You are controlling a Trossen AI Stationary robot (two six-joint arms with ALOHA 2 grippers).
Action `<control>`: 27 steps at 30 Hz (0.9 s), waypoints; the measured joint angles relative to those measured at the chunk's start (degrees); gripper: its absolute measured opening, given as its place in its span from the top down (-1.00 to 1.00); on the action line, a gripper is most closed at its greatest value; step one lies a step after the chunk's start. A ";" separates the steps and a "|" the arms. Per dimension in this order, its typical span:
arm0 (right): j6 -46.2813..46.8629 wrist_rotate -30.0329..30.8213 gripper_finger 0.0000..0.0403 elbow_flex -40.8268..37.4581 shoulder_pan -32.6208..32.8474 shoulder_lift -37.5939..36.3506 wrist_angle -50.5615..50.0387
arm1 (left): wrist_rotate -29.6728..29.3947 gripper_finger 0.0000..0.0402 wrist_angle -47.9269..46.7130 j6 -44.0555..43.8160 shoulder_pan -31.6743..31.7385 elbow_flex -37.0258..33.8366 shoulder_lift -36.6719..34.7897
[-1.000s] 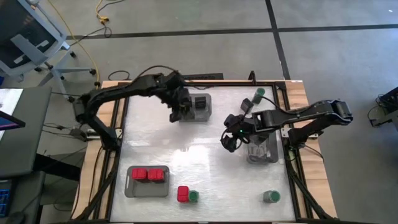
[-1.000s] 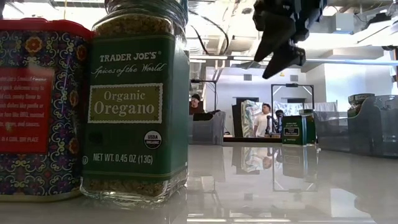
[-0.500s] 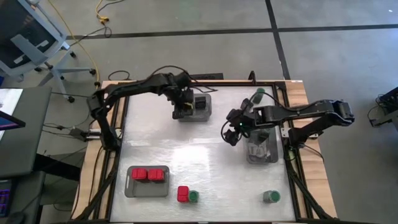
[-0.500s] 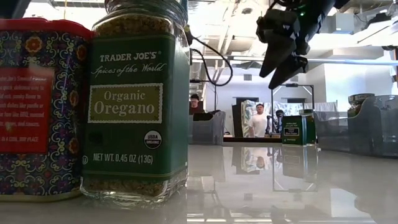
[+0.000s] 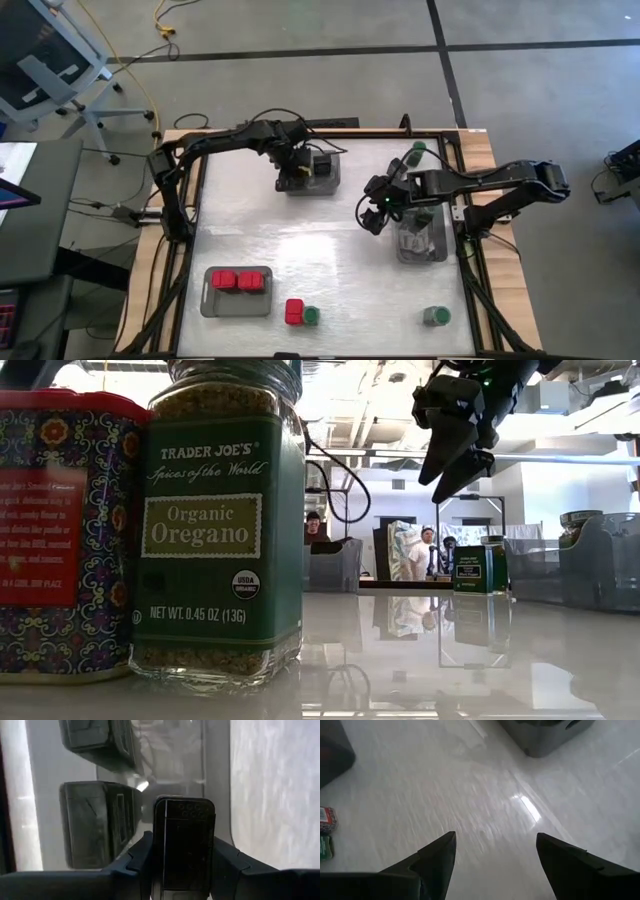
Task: Sort spices by type
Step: Put the left black seasoning can into the top black transparent bin
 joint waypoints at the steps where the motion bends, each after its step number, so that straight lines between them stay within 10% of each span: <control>1: 0.02 0.00 -0.50 0.00 0.00 0.00 0.00 | -0.21 0.36 0.31 0.02 -0.11 -0.01 0.12; 27: 0.53 -0.07 -0.50 0.00 0.07 0.04 0.32 | 0.17 0.36 4.08 -1.84 -0.72 0.03 3.37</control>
